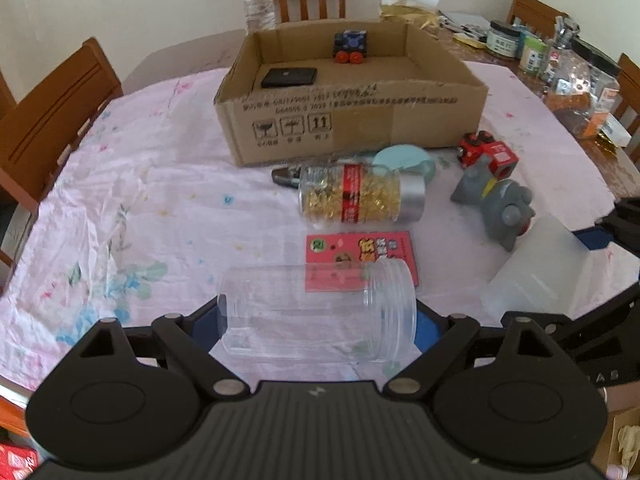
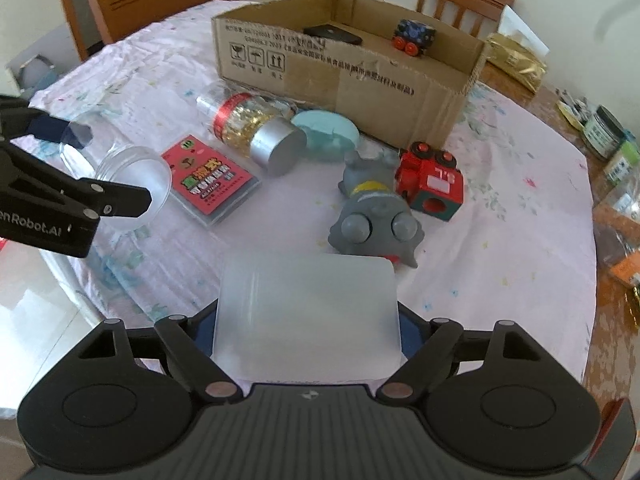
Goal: Organize rigid objects
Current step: 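Close left tool on clear jar while right tool closes on white box, then carry clear jar into cardboard box and open left tool while right tool carries white box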
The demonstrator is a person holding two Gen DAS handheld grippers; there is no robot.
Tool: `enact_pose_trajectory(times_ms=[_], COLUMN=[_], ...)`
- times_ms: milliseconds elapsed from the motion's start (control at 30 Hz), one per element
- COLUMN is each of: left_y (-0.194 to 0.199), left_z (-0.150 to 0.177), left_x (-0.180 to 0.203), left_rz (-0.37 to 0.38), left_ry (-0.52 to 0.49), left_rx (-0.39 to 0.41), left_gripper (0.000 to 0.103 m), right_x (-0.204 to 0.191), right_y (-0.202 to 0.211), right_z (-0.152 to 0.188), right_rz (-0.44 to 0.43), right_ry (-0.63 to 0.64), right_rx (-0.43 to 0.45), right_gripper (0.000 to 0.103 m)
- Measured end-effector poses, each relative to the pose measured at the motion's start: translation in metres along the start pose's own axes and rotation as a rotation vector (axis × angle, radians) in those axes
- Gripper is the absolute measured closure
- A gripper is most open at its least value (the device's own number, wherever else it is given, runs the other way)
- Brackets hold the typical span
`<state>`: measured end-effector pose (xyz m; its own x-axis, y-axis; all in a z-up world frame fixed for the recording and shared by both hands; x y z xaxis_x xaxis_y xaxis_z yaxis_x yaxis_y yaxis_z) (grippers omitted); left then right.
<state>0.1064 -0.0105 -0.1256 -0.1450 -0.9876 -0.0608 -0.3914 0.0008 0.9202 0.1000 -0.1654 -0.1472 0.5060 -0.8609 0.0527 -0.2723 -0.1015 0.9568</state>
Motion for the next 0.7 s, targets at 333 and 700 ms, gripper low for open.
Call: enact_pose_trajectory(times_ms=[333,700], left_y=[0.045,0.043], left_z=[-0.031,-0.123], left_x=[0.003,-0.012], left_rz=[0.052,0.089], left_ry=[-0.05,-0.16], left_rx=[0.028,0.149], left_gripper=[0.013,0.013], right_x=[0.026,0.046], right_y=[0.04,0.067], right_z=[-0.024,-0.073], right_rz=[-0.085,0.005], right_ry=[0.048,-0.036], right_rx=[0.08,0.169], right_gripper=[0.017,0.017])
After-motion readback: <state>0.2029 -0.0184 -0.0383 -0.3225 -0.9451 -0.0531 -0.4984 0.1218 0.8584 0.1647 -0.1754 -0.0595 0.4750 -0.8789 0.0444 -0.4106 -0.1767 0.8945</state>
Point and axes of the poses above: each gripper's, at about its wrist camera, not at the fingertips, and y roughly against the way its jaws point, x to its right, z to its underside, the point moved 6 cm from there along -y, roughly the way its jaws point, and after that the axes turned 11 degrees about -x, right-handed, at the moved point
